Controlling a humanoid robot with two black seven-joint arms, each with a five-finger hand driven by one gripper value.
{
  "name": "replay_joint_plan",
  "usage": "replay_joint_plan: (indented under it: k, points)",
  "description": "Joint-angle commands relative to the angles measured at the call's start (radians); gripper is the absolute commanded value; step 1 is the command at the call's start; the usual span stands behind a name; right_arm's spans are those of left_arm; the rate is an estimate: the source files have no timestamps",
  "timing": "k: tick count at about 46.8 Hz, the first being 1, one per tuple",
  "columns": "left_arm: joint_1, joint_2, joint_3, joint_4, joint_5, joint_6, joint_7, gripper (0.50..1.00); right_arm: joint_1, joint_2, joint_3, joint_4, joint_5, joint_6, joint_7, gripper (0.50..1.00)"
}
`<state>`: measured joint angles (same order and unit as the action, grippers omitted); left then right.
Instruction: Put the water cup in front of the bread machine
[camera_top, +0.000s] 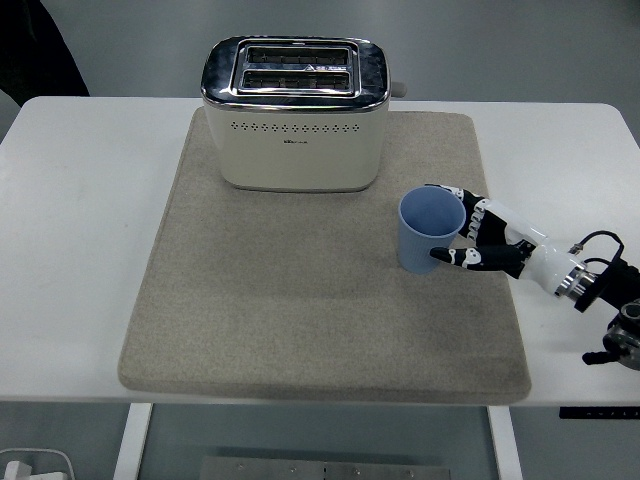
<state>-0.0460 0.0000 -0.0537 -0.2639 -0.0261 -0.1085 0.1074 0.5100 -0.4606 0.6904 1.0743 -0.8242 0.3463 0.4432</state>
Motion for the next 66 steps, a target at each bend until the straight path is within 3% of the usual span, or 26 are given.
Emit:
replay_joint_plan:
  k: [1, 33, 36, 40, 44, 55, 66]
  points:
    - [0.0, 0.0, 0.0, 0.0, 0.0, 0.0, 0.0, 1.0, 0.004, 0.022, 0.0, -0.016, 0.0, 0.0, 0.0, 0.93]
    - [0.002, 0.0, 0.0, 0.0, 0.0, 0.001, 0.0, 1.0, 0.012, 0.103, -0.017, -0.023, -0.006, -0.029, -0.001, 0.911]
    - [0.002, 0.0, 0.0, 0.0, 0.0, 0.0, 0.0, 1.0, 0.012, 0.112, -0.017, -0.025, -0.009, -0.03, 0.002, 0.885]
    - [0.002, 0.0, 0.0, 0.0, 0.0, 0.0, 0.0, 1.0, 0.012, 0.118, -0.017, -0.025, -0.021, -0.032, 0.022, 0.801]
    - [0.002, 0.0, 0.0, 0.0, 0.0, 0.0, 0.0, 1.0, 0.012, 0.12, -0.018, -0.025, -0.046, -0.044, 0.043, 0.766]
    - [0.002, 0.0, 0.002, 0.0, 0.0, 0.0, 0.0, 1.0, 0.016, 0.128, -0.018, -0.02, -0.05, -0.066, 0.046, 0.713]
    - [0.002, 0.0, 0.002, 0.0, 0.0, 0.0, 0.0, 1.0, 0.058, 0.169, -0.022, -0.022, -0.05, -0.082, 0.038, 0.709]
